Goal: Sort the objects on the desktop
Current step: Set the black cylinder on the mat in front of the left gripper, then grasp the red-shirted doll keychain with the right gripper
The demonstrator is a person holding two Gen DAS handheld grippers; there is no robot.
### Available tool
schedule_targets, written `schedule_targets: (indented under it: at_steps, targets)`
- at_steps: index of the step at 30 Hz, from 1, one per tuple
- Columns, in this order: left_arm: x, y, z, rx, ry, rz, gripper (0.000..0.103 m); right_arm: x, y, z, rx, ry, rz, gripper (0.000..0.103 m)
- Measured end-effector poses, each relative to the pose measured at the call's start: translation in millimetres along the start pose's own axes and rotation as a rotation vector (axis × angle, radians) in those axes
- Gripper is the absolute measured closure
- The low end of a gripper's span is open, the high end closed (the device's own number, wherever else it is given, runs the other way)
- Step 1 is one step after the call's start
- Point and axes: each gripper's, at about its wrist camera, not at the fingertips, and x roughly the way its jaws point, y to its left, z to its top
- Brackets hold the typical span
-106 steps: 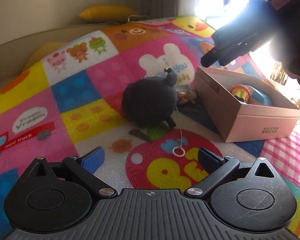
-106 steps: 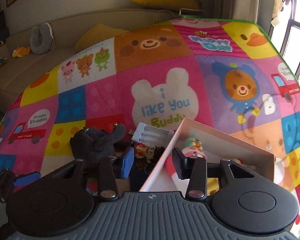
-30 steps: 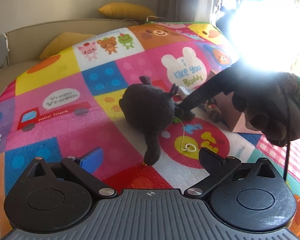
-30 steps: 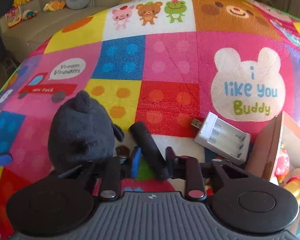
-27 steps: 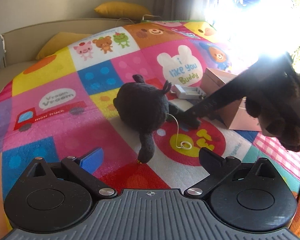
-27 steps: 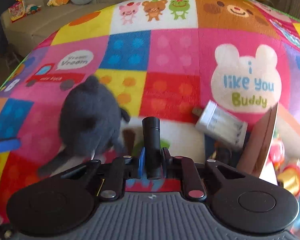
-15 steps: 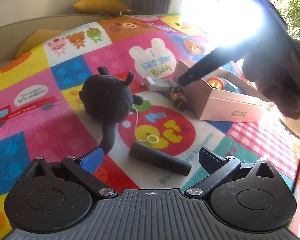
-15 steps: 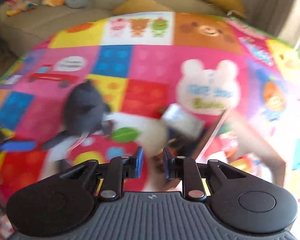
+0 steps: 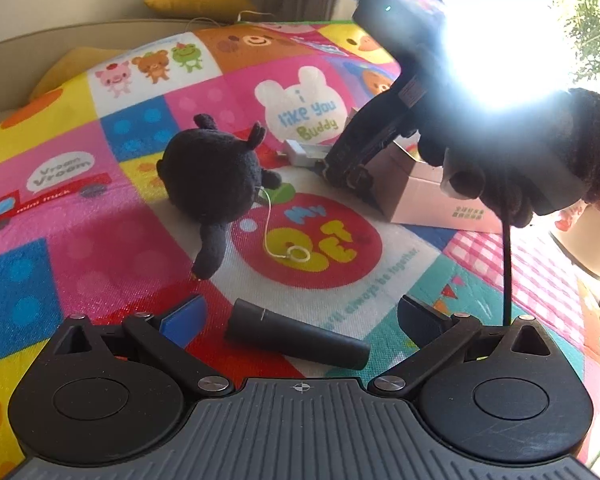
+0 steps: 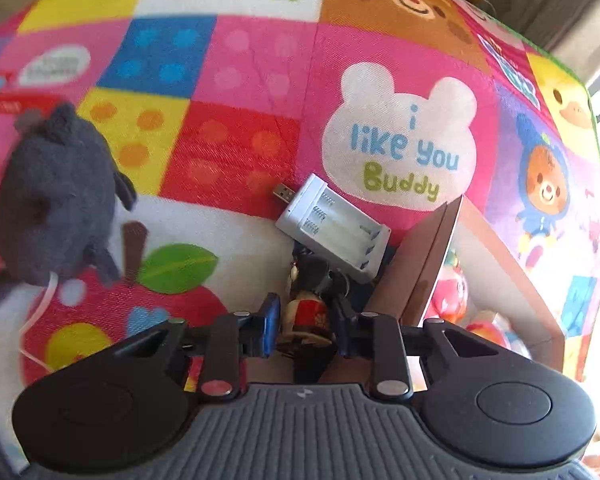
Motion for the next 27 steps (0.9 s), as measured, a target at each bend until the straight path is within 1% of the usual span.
schedule_targets:
  at_steps: [3,6,8,11,13,15,20,22,23,24,25,27]
  targets:
    - [-2.1,-4.1,-2.2,0.021,0.011,-0.005,0.000,-31.2,-11.2,-13.1,0.077,-0.064,0.087,0.076]
    - [-2.9,-8.2,-5.5,0.037,0.028,-0.004,0.000,-67.3,-22.6,-37.9,0.154,-0.111,0.195,0.076]
    - [-2.6,-11.5,-7.4,0.045,0.039,-0.001,0.000,-89.6,-30.8,-61.1,0.205,-0.140,0.256,0.076]
    - [0.6,-18.1,-7.7,0.060,0.048,0.009,0.000,-107.0,-38.3,-99.9,0.265,-0.150,0.324,0.076]
    - [3.2,-22.8,-7.2,0.064,0.053,0.007,0.000,-109.6,-40.9,-124.7,0.300,-0.144,0.347,0.076]
    - [5.7,-30.8,-7.1,0.079,0.063,0.000,0.000,-107.4,-43.5,-153.2,0.341,-0.137,0.347,0.076]
    - [12.5,-61.8,-9.5,0.147,0.097,-0.060,0.000,-101.3,-48.9,-204.3,0.411,-0.146,0.290,0.076]
    - [14.8,-76.0,-11.9,0.182,0.107,-0.079,0.000,-103.0,-51.3,-218.4,0.431,-0.167,0.271,0.068]
    - [15.8,-83.1,-13.5,0.199,0.111,-0.087,0.000,-104.2,-53.1,-225.5,0.440,-0.181,0.258,0.061]
    - [16.5,-88.6,-14.5,0.213,0.111,-0.091,0.000,-105.8,-53.9,-231.2,0.447,-0.196,0.239,0.051]
    - [17.3,-94.6,-16.0,0.230,0.108,-0.092,0.000,-107.4,-54.4,-236.1,0.451,-0.210,0.219,0.045]
    - [17.3,-104.7,-19.0,0.270,0.089,-0.081,0.000,-110.5,-54.6,-245.9,0.456,-0.241,0.175,0.028]
